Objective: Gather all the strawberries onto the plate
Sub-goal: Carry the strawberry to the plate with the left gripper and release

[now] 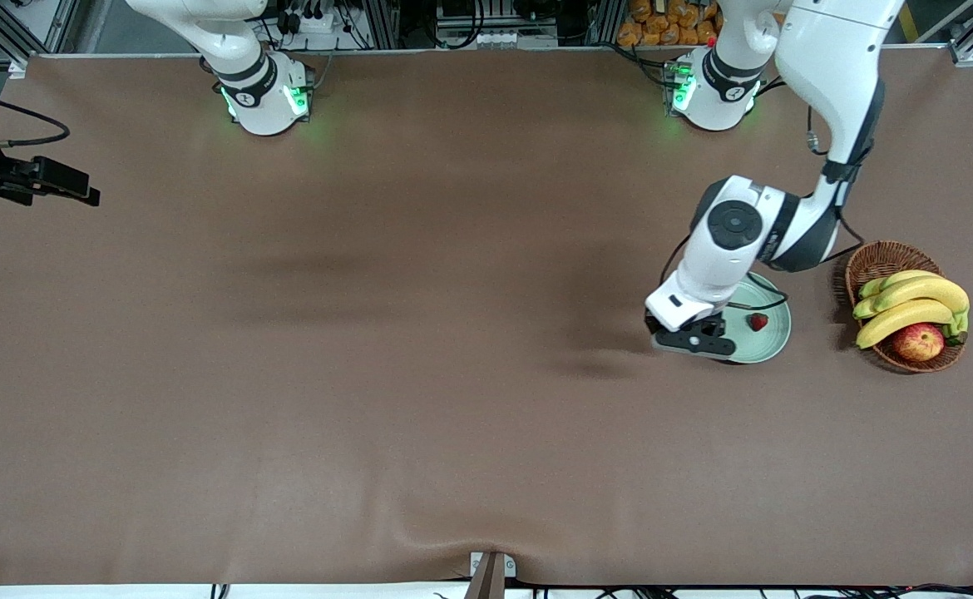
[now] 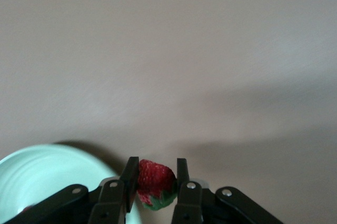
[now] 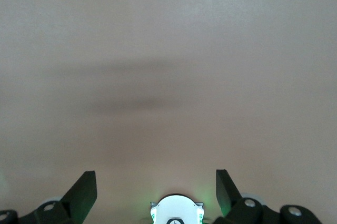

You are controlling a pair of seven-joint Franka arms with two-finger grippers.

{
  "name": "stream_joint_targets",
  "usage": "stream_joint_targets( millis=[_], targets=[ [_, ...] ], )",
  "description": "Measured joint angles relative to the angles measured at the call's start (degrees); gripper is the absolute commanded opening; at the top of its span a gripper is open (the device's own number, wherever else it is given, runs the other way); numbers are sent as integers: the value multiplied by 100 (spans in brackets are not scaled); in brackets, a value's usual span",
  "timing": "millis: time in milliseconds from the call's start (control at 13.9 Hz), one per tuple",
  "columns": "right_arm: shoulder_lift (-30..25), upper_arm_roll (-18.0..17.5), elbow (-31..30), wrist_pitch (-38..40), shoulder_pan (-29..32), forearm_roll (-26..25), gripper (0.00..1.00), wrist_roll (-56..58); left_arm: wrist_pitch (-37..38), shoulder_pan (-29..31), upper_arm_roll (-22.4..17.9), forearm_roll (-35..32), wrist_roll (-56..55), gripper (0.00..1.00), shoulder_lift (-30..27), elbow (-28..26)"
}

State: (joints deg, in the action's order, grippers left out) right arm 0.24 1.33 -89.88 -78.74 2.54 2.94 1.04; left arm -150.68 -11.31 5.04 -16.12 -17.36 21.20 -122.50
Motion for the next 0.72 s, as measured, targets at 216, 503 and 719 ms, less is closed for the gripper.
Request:
stream_joint_targets(
  millis=[216, 503, 719],
  targets=[
    [27, -7, -4, 0, -10, 0, 100, 0, -1, 520, 1, 0, 570, 18, -65, -352],
    [34, -8, -5, 0, -12, 0, 100, 0, -3, 1007, 5, 0, 1147, 36, -76, -551],
    [35, -8, -6, 0, -12, 0, 100, 0, -1, 1042, 28, 0, 1164, 100, -74, -683]
  ],
)
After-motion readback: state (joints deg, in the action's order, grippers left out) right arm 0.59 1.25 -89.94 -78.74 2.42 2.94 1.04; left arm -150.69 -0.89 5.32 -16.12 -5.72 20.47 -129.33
